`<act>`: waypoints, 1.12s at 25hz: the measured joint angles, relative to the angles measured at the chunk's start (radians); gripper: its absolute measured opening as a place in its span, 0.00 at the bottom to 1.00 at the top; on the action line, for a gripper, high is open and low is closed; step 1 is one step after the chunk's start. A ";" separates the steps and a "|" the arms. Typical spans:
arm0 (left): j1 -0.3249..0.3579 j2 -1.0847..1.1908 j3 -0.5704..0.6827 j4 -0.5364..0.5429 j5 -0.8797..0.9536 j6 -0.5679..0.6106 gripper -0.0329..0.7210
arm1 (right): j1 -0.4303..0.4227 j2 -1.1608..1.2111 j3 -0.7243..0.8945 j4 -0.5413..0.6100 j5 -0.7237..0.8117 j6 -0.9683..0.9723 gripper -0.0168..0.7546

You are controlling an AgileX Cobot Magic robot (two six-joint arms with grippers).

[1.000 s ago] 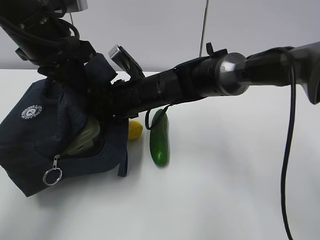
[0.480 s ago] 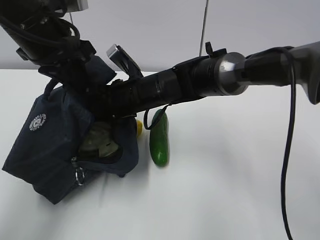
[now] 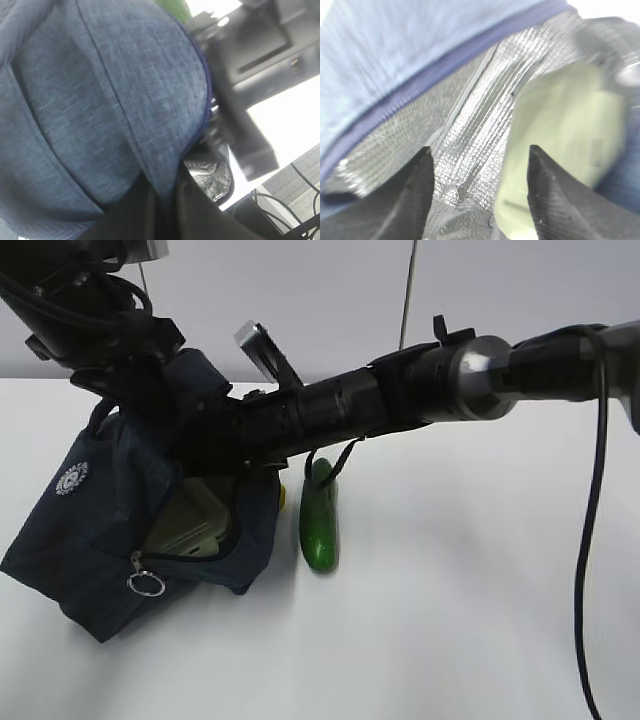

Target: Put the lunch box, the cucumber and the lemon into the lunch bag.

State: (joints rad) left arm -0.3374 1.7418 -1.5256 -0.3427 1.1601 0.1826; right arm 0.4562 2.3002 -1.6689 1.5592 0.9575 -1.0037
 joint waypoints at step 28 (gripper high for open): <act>0.101 0.000 0.000 -0.006 0.006 0.008 0.05 | -0.207 -0.223 -0.004 -0.515 0.056 0.302 0.60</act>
State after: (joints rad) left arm -0.2366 1.7418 -1.5256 -0.3486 1.1660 0.1906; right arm 0.2491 2.0771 -1.6726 1.0441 1.0133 -0.7017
